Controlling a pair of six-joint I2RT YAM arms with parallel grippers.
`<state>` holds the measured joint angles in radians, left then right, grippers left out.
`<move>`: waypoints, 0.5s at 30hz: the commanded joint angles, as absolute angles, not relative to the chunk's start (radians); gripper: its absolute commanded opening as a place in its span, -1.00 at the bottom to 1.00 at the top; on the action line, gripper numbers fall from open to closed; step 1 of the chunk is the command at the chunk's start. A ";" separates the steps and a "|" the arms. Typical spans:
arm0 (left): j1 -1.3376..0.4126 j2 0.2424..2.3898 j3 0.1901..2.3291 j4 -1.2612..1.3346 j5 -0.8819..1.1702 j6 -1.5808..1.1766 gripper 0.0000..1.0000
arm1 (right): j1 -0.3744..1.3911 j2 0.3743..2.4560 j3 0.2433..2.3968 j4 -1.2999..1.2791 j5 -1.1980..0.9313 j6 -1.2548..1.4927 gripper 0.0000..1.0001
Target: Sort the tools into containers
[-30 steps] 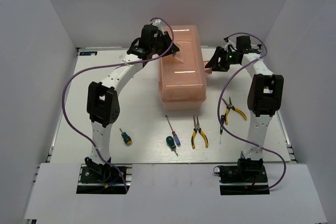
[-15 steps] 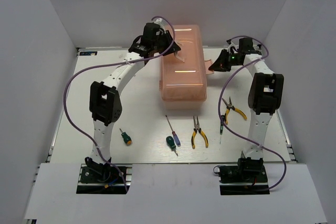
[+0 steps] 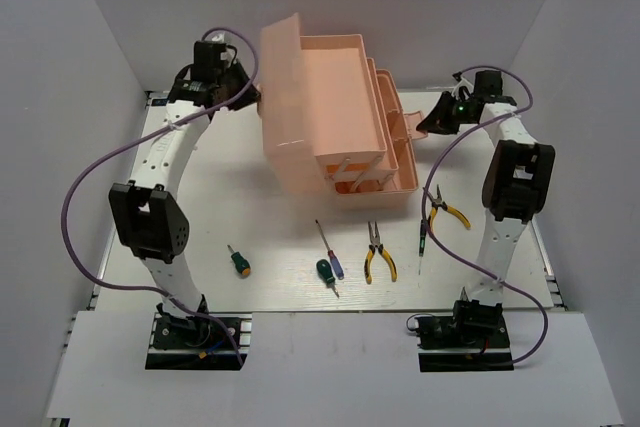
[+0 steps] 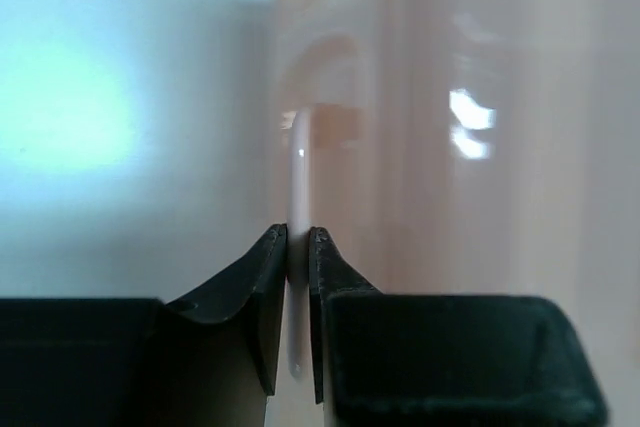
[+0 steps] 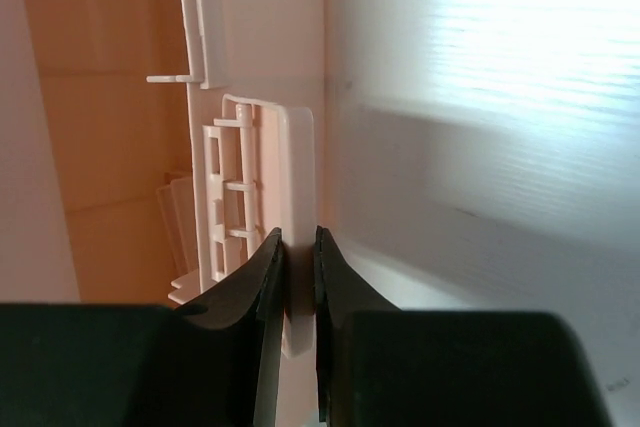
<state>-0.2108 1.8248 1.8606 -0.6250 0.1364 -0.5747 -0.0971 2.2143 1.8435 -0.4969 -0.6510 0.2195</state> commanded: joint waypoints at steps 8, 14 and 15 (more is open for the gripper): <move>-0.098 1.736 1.732 -0.727 0.000 -0.502 -0.68 | -0.176 2.129 1.764 -0.416 -0.540 0.178 -1.00; -0.074 1.769 1.793 -0.756 0.009 -0.502 0.05 | -0.176 2.111 1.753 -0.422 -0.692 0.180 0.21; -0.061 1.769 1.804 -0.767 0.009 -0.492 0.08 | -0.178 2.108 1.750 -0.423 -0.702 0.175 0.28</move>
<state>-0.0750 1.8225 1.7489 -0.7494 0.0196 -0.5110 -0.1703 2.1654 1.7630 -0.4492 -0.6518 0.1955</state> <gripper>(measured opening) 0.528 0.620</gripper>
